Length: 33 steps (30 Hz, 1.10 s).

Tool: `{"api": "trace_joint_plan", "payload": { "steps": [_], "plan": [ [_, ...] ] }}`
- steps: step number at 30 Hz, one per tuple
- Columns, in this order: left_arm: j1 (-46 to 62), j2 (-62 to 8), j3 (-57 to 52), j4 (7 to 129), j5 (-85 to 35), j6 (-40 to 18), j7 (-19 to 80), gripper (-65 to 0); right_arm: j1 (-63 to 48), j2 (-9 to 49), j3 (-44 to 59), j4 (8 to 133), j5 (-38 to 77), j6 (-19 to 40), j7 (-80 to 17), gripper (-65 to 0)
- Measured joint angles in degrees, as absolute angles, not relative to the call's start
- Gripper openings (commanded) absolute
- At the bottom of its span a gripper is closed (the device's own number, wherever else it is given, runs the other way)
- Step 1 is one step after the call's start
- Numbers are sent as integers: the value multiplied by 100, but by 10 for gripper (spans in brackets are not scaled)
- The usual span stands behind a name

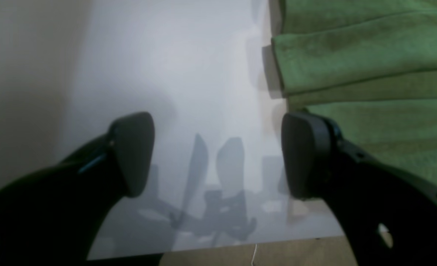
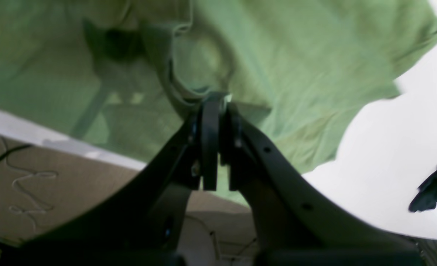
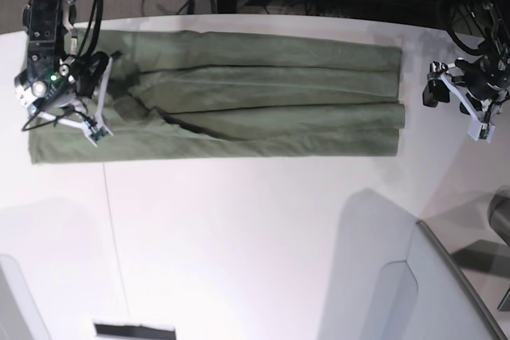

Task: Layout the t-shirt on the table in an organized manner, then fold the t-shirt properly
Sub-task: 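Move the right gripper to the folded shirt's end and grasp it, then grasp the opposite end of the folded shirt with the left gripper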

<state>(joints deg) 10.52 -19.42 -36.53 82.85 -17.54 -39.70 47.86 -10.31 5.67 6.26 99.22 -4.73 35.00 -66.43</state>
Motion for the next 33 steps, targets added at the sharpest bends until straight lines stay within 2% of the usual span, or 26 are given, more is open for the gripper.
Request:
{"api": "trace_joint_plan", "payload": {
  "steps": [18, 24, 33],
  "plan": [
    [1068, -1953, -3653, 8285, -1756, -3970, 4783, -142, -1483, 722, 626, 9939, -495, 3500, -6639, -609],
    [1048, -1935, -3656, 8285, -1433, -3970, 4788, -142, -1699, 718, 626, 10724, -499, 3498, -6718, -609],
    [1037, -1844, -3653, 8285, -1240, -3970, 4783, -142, -1809, 687, 626, 10737, -495, 3498, -6818, -603]
  ]
}}
